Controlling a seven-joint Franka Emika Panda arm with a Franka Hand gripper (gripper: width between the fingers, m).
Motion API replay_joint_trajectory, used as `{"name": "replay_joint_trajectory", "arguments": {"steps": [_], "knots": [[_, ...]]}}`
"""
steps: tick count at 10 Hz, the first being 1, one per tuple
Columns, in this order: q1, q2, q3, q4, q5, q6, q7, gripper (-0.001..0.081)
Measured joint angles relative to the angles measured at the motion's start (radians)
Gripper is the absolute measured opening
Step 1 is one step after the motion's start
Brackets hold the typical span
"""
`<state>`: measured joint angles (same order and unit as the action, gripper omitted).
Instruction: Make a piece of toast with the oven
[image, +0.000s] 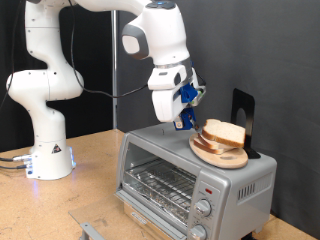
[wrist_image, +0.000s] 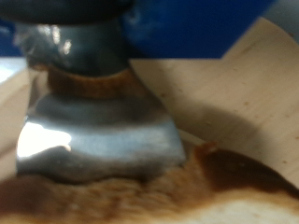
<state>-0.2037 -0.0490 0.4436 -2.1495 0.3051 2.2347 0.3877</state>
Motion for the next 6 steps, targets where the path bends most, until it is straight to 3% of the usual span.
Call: {"name": "replay_joint_trajectory", "arguments": {"steps": [6], "knots": [[0.0,0.001,0.017,0.004,-0.015,0.023,0.05,0.0391]]}}
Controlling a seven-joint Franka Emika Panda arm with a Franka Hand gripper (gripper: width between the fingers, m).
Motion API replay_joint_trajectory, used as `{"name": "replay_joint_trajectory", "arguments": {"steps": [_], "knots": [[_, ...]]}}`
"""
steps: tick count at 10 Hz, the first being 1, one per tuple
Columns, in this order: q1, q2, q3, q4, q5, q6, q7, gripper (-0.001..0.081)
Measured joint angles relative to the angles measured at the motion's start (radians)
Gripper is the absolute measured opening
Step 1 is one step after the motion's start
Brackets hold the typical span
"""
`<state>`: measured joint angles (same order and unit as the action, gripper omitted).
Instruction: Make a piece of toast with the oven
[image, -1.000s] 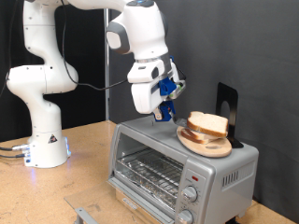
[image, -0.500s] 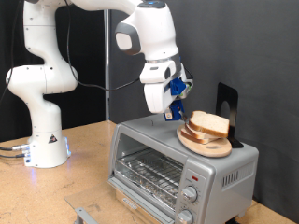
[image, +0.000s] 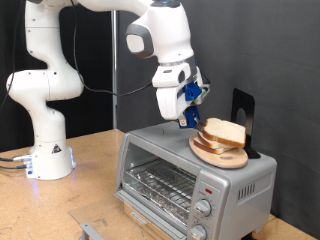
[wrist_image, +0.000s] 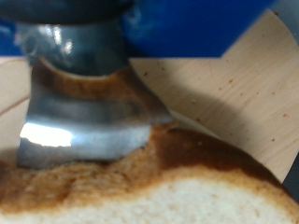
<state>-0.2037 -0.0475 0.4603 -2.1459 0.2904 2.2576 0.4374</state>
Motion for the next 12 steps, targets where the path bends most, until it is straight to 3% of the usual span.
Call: {"name": "replay_joint_trajectory", "arguments": {"steps": [4,12], "knots": [[0.0,-0.018,0.0,-0.014,0.012,0.021,-0.013,0.0391],[-0.001,-0.175,-0.015,-0.124,0.121,0.018,-0.065,0.0391]]}}
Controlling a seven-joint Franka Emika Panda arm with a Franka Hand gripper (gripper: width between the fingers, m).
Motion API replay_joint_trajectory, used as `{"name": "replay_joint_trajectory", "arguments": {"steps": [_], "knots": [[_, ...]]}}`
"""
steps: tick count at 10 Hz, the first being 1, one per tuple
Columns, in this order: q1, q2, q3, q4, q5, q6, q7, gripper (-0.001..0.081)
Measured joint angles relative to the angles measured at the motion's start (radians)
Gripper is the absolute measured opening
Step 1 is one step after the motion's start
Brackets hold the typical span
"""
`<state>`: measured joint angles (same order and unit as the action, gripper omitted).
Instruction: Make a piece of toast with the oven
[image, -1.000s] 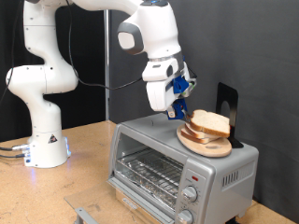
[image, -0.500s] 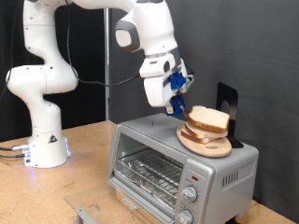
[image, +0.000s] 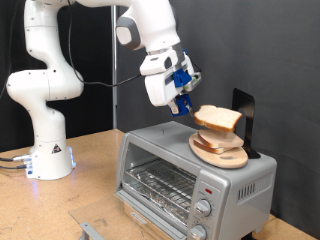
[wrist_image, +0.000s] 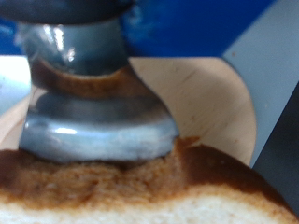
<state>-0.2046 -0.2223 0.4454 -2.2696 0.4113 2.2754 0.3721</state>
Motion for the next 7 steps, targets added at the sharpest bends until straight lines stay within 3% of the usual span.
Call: {"name": "replay_joint_trajectory", "arguments": {"steps": [3,5,7], "knots": [[0.0,-0.016,-0.004,-0.016,0.012,-0.012,-0.031,0.0391],[0.001,-0.034,-0.007,-0.043,0.047,-0.029,-0.122,0.0391],[0.003,-0.094,-0.032,-0.102,0.104,-0.035,-0.219,0.0391]]}}
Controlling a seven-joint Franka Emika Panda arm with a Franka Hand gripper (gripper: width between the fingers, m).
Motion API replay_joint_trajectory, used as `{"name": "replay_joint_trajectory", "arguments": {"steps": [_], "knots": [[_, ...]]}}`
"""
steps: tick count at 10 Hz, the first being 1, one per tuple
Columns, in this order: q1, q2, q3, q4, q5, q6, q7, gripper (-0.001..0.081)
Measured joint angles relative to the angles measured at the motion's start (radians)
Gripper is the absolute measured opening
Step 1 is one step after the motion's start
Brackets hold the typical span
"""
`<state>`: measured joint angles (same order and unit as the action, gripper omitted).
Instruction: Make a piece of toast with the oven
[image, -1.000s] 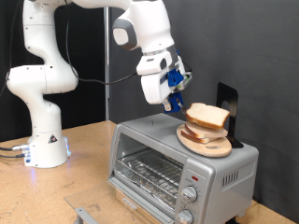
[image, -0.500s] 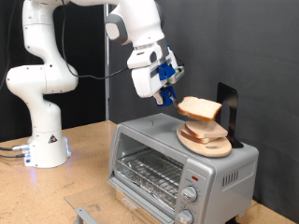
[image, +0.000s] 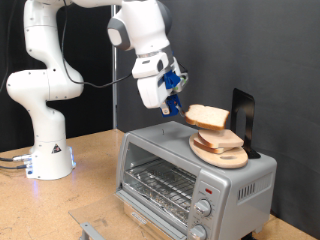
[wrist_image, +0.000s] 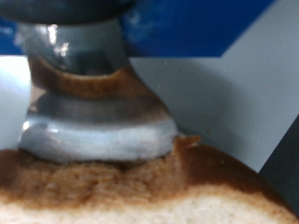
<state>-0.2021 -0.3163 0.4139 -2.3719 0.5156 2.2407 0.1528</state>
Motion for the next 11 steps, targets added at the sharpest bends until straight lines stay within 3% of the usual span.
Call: {"name": "replay_joint_trajectory", "arguments": {"steps": [3,6,9,11], "knots": [[-0.001,-0.114,-0.071,-0.089,0.065,-0.013,-0.09,0.0391],[-0.018,-0.191,-0.143,-0.133,0.052,-0.113,-0.144,0.0391],[-0.018,-0.192,-0.149,-0.151,0.054,-0.087,-0.163,0.0391],[-0.027,-0.208,-0.187,-0.187,0.054,-0.07,-0.211,0.0391]]}}
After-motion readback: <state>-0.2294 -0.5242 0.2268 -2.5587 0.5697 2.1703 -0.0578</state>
